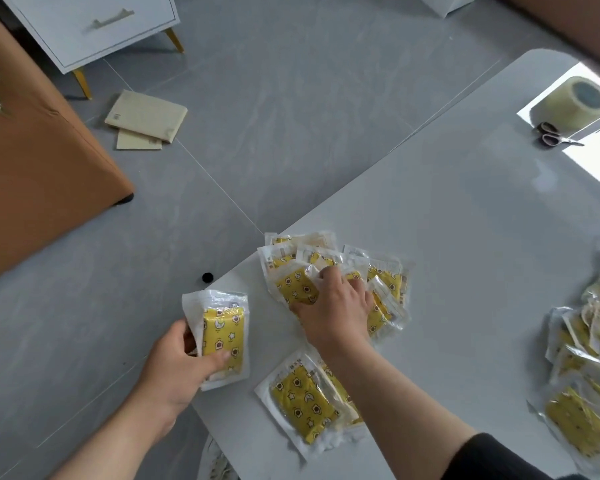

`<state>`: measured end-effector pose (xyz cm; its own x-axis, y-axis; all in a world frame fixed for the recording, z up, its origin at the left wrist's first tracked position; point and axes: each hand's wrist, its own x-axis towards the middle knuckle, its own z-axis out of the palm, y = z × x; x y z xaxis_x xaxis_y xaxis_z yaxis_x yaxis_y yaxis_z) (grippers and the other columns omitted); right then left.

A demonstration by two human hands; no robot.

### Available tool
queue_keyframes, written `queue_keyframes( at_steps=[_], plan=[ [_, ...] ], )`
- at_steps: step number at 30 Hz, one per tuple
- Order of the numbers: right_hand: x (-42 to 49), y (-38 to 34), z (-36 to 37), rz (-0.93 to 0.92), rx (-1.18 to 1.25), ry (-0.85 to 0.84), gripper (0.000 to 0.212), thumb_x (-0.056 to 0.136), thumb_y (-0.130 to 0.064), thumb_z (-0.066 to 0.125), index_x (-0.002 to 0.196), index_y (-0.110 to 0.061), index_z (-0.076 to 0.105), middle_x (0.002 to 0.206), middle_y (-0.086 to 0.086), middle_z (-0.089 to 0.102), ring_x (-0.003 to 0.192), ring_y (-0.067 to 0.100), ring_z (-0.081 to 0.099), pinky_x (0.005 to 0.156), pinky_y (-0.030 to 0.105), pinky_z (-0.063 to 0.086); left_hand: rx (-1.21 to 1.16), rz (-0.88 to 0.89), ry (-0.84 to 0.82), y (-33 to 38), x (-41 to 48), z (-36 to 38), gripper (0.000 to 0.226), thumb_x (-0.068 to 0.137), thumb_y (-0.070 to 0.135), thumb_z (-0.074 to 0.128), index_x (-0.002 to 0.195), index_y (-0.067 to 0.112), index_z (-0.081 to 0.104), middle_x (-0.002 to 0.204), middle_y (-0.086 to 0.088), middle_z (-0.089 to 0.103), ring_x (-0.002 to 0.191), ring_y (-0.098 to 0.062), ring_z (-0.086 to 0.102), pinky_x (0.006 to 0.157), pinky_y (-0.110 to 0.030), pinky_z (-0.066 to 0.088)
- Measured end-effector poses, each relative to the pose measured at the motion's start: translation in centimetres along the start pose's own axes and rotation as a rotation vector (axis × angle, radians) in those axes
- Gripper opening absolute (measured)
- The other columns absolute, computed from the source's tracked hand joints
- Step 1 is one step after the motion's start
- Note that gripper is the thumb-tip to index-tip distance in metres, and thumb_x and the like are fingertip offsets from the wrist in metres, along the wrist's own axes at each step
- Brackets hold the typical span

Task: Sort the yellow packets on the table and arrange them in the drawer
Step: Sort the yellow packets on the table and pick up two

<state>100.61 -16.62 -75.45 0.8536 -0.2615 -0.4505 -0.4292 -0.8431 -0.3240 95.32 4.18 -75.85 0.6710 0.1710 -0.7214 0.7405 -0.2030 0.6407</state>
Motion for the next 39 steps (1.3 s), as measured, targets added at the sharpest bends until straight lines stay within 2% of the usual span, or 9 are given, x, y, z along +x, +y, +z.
queue_keyframes(
  at_steps=[3, 6, 11, 15, 19, 23, 26, 31, 39],
  plan=[
    [0.0, -0.2, -0.2, 0.067, 0.252, -0.017, 0.048, 0.083, -0.038, 0.072, 0.122, -0.029, 0.045, 0.113, -0.003, 0.049, 0.118, 0.025, 0.039, 0.099, 0.037, 0.037, -0.070, -0.022, -0.033, 0.0, -0.1, 0.0, 0.044, 0.071, -0.007, 0.079, 0.103, 0.018, 0.062, 0.097, -0.007, 0.075, 0.094, -0.028, 0.070, 0.086, -0.049, 0.056],
    [-0.5, -0.1, -1.3, 0.079, 0.459, -0.012, 0.040, 0.080, -0.030, 0.075, 0.109, -0.026, 0.049, 0.100, -0.005, 0.060, 0.095, 0.024, 0.059, 0.079, 0.043, 0.056, -0.132, -0.041, -0.052, -0.3, -1.0, 0.8, 0.039, 0.072, -0.006, 0.079, 0.102, 0.014, 0.065, 0.091, -0.006, 0.077, 0.089, -0.026, 0.072, 0.082, -0.044, 0.056],
    [-2.4, 2.9, -3.8, 0.165, 0.704, -0.013, 0.014, 0.074, -0.011, 0.074, 0.083, -0.019, 0.068, 0.081, 0.009, 0.073, 0.078, 0.035, 0.070, 0.067, 0.049, 0.061, -0.297, -0.199, 0.017, -2.0, -4.0, 4.1, 0.026, 0.072, -0.007, 0.077, 0.092, 0.008, 0.069, 0.082, -0.008, 0.077, 0.081, -0.030, 0.073, 0.074, -0.041, 0.056],
    [-4.0, 6.8, -5.6, 0.337, 0.883, -0.052, 0.021, 0.078, -0.002, 0.077, 0.079, -0.023, 0.074, 0.076, -0.001, 0.077, 0.072, 0.021, 0.075, 0.062, 0.032, 0.062, -0.407, -0.467, 0.086, -4.5, -6.4, 7.5, 0.025, 0.071, -0.006, 0.078, 0.091, 0.005, 0.068, 0.085, -0.017, 0.076, 0.082, -0.039, 0.072, 0.079, -0.057, 0.057],
    [-4.7, 10.0, -5.8, 0.460, 0.936, -0.073, 0.020, 0.076, 0.001, 0.079, 0.090, -0.012, 0.075, 0.079, 0.003, 0.078, 0.070, 0.020, 0.075, 0.065, 0.032, 0.059, -0.451, -0.588, 0.202, -5.9, -7.6, 10.4, 0.032, 0.064, 0.005, 0.088, 0.087, 0.007, 0.065, 0.090, -0.019, 0.074, 0.085, -0.039, 0.070, 0.083, -0.063, 0.054],
    [-5.6, 12.0, -5.7, 0.491, 0.948, -0.147, 0.019, 0.076, 0.002, 0.079, 0.090, -0.010, 0.074, 0.080, 0.005, 0.078, 0.070, 0.021, 0.076, 0.057, 0.028, 0.058, -0.349, -0.534, 0.361, -3.7, -8.4, 12.8, 0.025, 0.072, 0.010, 0.085, 0.079, 0.003, 0.062, 0.082, -0.015, 0.067, 0.072, -0.027, 0.060, 0.074, -0.036, 0.050],
    [-6.2, 12.7, -5.1, 0.501, 0.929, -0.217, 0.017, 0.077, 0.003, 0.078, 0.090, -0.008, 0.074, 0.077, 0.005, 0.078, 0.067, 0.020, 0.075, 0.055, 0.026, 0.057, -0.302, -0.530, 0.413, -2.6, -8.1, 14.0, 0.028, 0.077, 0.015, 0.082, 0.077, 0.002, 0.057, 0.079, -0.013, 0.061, 0.067, -0.026, 0.053, 0.071, -0.036, 0.045],
    [-7.3, 13.0, -2.9, 0.537, 0.827, -0.325, 0.011, 0.078, -0.006, 0.079, 0.088, -0.010, 0.074, 0.079, 0.006, 0.078, 0.072, 0.022, 0.075, 0.063, 0.028, 0.058, -0.255, -0.541, 0.449, -2.0, -7.5, 15.0, 0.030, 0.075, 0.014, 0.083, 0.068, 0.004, 0.056, 0.070, -0.011, 0.058, 0.071, -0.033, 0.059, 0.066, -0.036, 0.048],
    [-8.8, 11.2, -0.6, 0.524, 0.741, -0.259, 0.011, 0.074, -0.012, 0.073, 0.083, -0.015, 0.069, 0.083, 0.011, 0.075, 0.078, 0.029, 0.073, 0.069, 0.043, 0.062, -0.203, -0.397, 0.446, -2.2, -7.9, 14.8, 0.021, 0.071, 0.003, 0.082, 0.077, 0.002, 0.062, 0.074, -0.012, 0.066, 0.061, -0.027, 0.059, 0.054, -0.026, 0.041]
  ],
)
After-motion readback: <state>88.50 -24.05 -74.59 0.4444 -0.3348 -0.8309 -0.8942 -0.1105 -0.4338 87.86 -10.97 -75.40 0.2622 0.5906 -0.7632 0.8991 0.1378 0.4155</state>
